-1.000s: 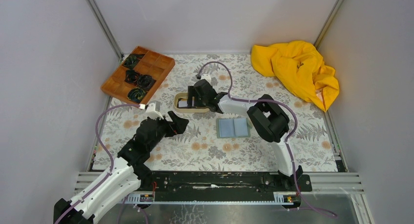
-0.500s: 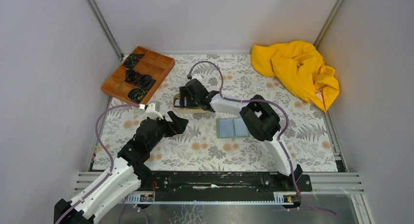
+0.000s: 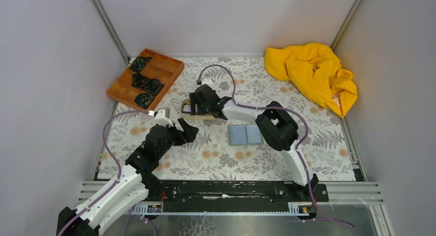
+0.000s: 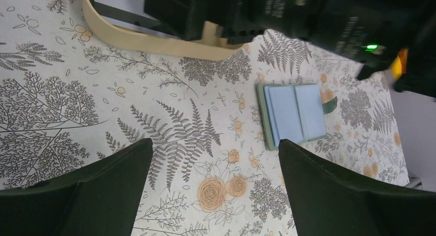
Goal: Take the credit cards out of the card holder
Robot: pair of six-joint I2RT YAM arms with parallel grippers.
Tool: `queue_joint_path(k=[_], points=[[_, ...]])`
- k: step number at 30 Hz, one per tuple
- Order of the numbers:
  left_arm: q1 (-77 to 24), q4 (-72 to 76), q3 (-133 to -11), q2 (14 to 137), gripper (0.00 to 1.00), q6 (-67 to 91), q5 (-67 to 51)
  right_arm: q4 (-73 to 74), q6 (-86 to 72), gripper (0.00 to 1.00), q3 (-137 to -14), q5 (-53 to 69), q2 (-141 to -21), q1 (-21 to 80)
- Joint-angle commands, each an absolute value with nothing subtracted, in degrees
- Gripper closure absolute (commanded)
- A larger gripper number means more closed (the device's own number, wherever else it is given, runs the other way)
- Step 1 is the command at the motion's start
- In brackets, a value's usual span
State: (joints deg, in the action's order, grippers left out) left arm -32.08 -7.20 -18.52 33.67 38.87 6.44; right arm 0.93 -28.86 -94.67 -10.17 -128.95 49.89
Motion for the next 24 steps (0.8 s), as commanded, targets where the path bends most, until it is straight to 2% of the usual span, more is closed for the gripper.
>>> queue_joint_path(k=[1,7,13,14,16,18,19,20,22,23,24], points=[[-31.57,-5.79,-20.47,34.42,0.0,38.81,5.71,-2.56,-24.72,0.19,-91.64,-15.15,-117.94,50.12],[-31.55,-5.14,-21.21,35.27,0.0,39.15,4.3,-9.65,-21.8,0.19,-80.88,-17.49,-105.79,50.18],[-31.55,-6.75,-22.08,34.07,0.0,39.99,4.86,-13.6,-19.81,0.18,-63.61,-20.14,-90.75,47.16],[-31.55,-6.79,-21.95,33.69,0.0,40.25,4.85,-14.11,-20.3,0.2,-60.08,-19.1,-88.01,45.73],[-31.56,-6.56,-21.72,33.11,0.0,40.72,4.81,-14.82,-21.96,0.34,-53.34,-17.44,-82.88,42.29],[-31.56,-6.3,-21.75,33.1,0.0,41.1,4.74,-14.85,-22.53,0.64,-47.09,-17.48,-77.19,39.31],[-31.55,-6.13,-21.79,33.24,0.0,41.21,4.62,-14.27,-22.72,0.85,-44.27,-17.9,-74.98,37.98],[-31.55,-5.82,-21.86,33.5,0.0,41.28,4.56,-13.69,-22.67,0.98,-41.89,-18.17,-72.92,37.34],[-31.55,-4.92,-21.97,34.15,0.0,41.37,4.24,-12.01,-21.16,1.0,-38.19,-17.4,-69.88,37.18],[-31.55,-4.48,-22.13,34.63,0.0,41.39,3.98,-10.69,-20.75,0.97,-36.91,-16.48,-68.74,37.18],[-31.51,-3.88,-22.26,35.2,0.0,41.46,3.52,-9.62,-20.31,0.85,-35.62,-15.28,-67.71,37.18]])
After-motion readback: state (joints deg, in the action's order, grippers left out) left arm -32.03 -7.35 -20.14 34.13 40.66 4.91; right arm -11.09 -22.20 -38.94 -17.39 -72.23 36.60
